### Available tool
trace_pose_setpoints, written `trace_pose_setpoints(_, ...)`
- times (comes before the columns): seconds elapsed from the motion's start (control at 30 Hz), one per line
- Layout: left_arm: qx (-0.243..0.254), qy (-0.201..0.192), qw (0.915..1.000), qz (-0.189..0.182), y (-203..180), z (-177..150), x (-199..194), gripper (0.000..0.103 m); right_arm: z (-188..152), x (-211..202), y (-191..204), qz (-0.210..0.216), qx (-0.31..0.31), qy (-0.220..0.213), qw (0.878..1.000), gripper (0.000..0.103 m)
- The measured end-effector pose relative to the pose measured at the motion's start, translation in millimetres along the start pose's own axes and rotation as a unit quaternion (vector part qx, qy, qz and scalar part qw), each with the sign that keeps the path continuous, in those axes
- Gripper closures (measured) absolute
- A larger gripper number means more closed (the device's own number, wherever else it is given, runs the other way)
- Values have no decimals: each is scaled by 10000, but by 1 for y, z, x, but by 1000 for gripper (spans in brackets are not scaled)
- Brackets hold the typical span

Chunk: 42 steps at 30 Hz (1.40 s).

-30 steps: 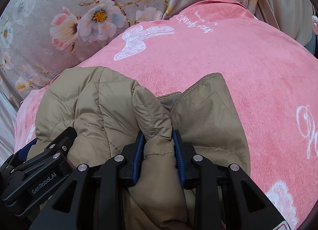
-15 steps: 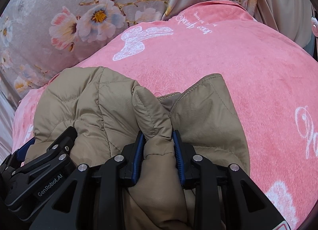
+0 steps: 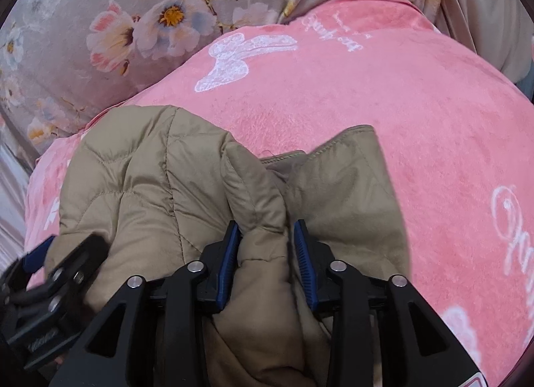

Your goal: Fold large clothes

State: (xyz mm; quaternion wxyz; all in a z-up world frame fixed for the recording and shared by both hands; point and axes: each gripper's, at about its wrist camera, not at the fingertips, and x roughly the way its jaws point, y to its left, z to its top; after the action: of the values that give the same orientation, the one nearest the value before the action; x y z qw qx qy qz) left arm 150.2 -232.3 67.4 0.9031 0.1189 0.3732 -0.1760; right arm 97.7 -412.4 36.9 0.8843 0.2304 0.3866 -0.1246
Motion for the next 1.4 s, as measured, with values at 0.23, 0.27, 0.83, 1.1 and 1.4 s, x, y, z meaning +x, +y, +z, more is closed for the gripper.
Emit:
trace_pose_setpoints(0.23,143,478,9985,-231,44,-45,-64,5,-44,-106,24,-28,-715,-262,9971,70)
trace_pose_setpoints(0.27,218,520,9983,-136,47,-55,-67,5,-52,-108,26,-36,-799,-177,9966,70)
trace_pose_setpoints(0.83,-440,1020,9917,-651,67,-100,-54,5,-107,-65,-14,276,-9,390,9989,71)
trace_pose_setpoints(1.1,-402,1007,9923,-601,65,-100,-49,5,-115,-66,-13,352,20,149,9993,70)
trace_pose_setpoints(1.4,-1277,936,9738,-1634,115,-72,-63,5,-100,-95,-36,1042,685,64,9922,42)
